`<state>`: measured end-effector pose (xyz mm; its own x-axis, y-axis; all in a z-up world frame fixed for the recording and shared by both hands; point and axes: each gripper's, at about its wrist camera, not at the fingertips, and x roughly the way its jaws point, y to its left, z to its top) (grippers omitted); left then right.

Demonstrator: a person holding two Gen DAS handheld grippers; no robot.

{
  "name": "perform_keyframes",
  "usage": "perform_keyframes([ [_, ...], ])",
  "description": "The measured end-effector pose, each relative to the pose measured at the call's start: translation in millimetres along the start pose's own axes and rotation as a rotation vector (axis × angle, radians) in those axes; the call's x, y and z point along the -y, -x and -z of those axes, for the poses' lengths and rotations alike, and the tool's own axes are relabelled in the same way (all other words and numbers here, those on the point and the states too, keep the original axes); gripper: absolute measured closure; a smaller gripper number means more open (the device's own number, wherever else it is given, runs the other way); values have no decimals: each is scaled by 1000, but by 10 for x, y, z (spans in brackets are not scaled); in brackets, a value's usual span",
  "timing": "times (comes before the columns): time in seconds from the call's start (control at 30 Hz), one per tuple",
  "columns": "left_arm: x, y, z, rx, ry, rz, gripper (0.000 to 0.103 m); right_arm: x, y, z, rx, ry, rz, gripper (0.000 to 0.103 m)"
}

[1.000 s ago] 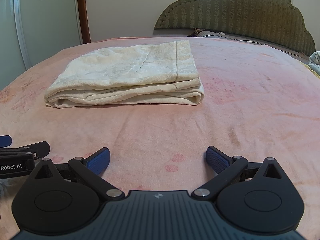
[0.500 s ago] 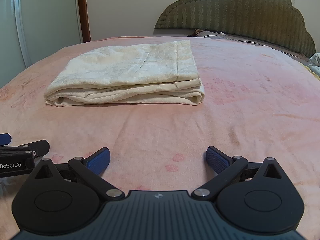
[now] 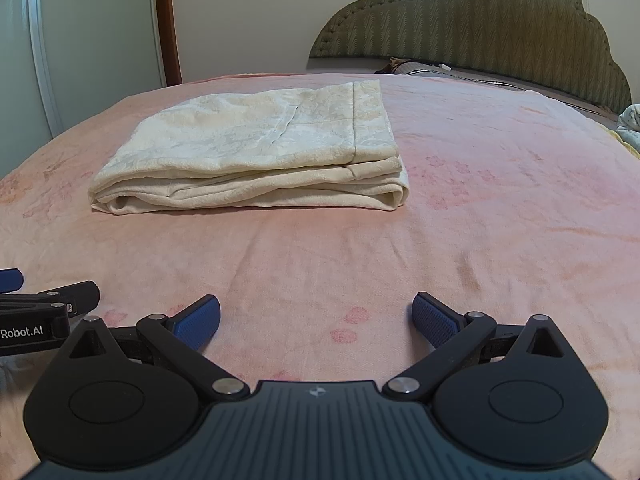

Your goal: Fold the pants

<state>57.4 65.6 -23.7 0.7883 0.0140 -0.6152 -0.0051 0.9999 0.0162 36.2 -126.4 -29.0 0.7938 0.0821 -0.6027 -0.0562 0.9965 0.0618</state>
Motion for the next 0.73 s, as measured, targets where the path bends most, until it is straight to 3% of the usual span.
perform_keyframes([
  [0.73,-8,5,6,0,9,8,0,4,3,2,0,1,0,0],
])
